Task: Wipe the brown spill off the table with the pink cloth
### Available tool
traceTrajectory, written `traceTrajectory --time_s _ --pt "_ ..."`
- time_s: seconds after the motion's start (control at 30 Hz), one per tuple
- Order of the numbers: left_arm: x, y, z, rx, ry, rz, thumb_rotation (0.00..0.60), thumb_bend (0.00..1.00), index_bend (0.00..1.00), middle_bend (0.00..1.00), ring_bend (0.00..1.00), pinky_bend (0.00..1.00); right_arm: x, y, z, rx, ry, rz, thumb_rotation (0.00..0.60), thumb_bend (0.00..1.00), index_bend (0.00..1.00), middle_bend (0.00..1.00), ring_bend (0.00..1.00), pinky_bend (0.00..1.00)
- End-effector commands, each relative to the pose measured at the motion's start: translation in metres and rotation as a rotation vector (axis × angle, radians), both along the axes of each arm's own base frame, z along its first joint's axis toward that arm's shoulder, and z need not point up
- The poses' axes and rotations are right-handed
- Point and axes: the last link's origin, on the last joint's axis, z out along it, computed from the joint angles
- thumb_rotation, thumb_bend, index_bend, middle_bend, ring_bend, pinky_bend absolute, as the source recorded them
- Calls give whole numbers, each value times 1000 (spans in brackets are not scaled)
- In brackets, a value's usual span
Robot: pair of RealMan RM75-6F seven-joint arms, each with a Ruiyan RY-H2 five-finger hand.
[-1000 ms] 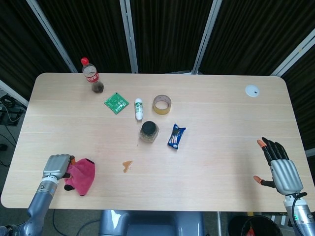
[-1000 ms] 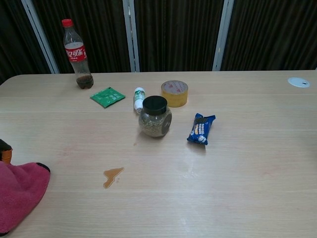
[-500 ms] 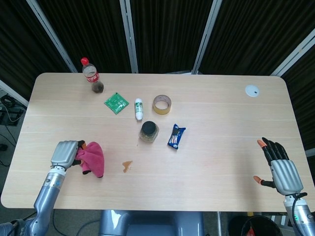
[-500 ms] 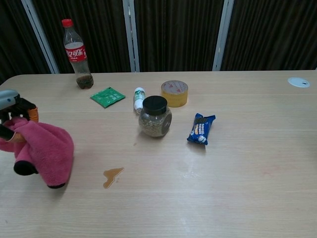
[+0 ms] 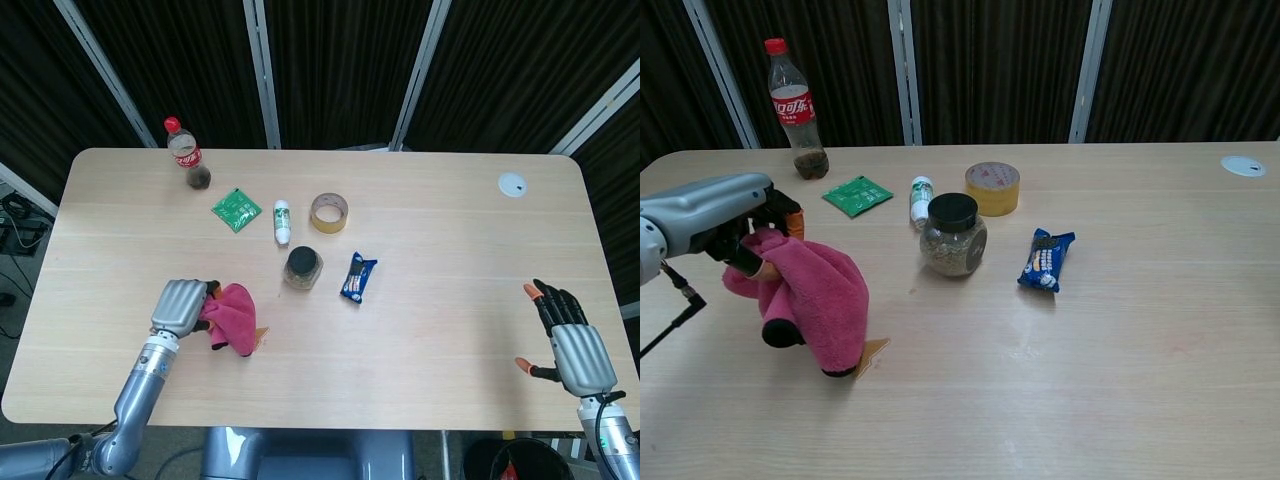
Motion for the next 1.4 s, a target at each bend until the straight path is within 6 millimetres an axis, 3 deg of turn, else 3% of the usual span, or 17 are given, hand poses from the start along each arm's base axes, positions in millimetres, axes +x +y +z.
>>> traceTrajectory --time_s 0.03,0.47,0.77,1.13,1.4 --pt "6 -1 -12 -21 14 -5 600 660 845 617 509 534 0 0 0 1 -3 -2 600 0 0 0 0 0" --pt "22 -6 -61 -89 91 -21 600 659 844 616 509 534 0 0 0 6 -23 -11 600 0 0 0 0 0" --pt "42 -22 -90 -155 95 -71 600 659 845 617 509 535 -1 -1 1 8 -31 -11 600 0 0 0 0 0" --pt "68 -40 -104 -197 49 -138 600 661 845 617 510 534 0 0 1 8 -32 -9 600 0 0 0 0 0" --pt "59 -34 -103 -172 96 -133 600 660 845 618 510 535 -1 0 2 7 -33 -10 600 0 0 0 0 0"
